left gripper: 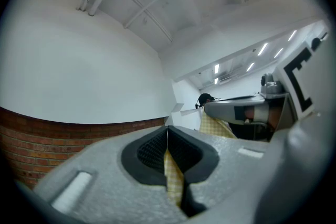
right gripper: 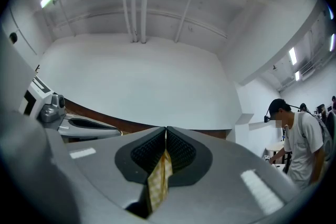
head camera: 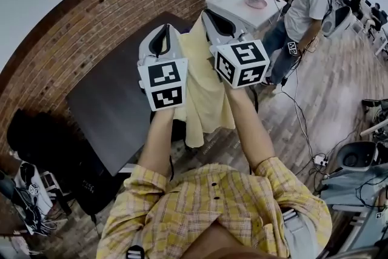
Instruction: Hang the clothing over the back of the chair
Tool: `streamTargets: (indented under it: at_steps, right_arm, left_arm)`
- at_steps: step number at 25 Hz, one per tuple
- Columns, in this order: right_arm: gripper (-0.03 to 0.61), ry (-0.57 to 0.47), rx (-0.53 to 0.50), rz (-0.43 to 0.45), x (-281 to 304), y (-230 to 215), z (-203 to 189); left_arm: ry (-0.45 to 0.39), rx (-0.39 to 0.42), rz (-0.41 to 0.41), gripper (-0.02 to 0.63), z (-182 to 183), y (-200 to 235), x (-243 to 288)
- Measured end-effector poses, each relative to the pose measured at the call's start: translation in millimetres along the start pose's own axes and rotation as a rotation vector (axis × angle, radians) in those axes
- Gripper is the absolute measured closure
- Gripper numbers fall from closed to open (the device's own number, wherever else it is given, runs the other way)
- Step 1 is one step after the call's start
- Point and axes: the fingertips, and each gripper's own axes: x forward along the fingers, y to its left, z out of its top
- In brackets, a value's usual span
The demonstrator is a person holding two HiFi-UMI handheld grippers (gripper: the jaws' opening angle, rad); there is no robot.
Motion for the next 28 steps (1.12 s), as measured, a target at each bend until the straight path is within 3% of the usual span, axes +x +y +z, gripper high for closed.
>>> streamTargets:
  at_steps: [24, 28]
  right_arm:
    - [0.563, 0.199, 0.047, 0.022, 30.5, -2.6, -98.0]
    - [0.561, 0.241, 0.091, 0.043, 35.3, -0.5, -113.8]
  left_arm:
    - [0.178, -0.055, -0.045, 0.609, -89.5, -4.8, 43.0]
    - [0.212, -0.069, -0.057, 0.609, -106.0, -3.1, 47.3]
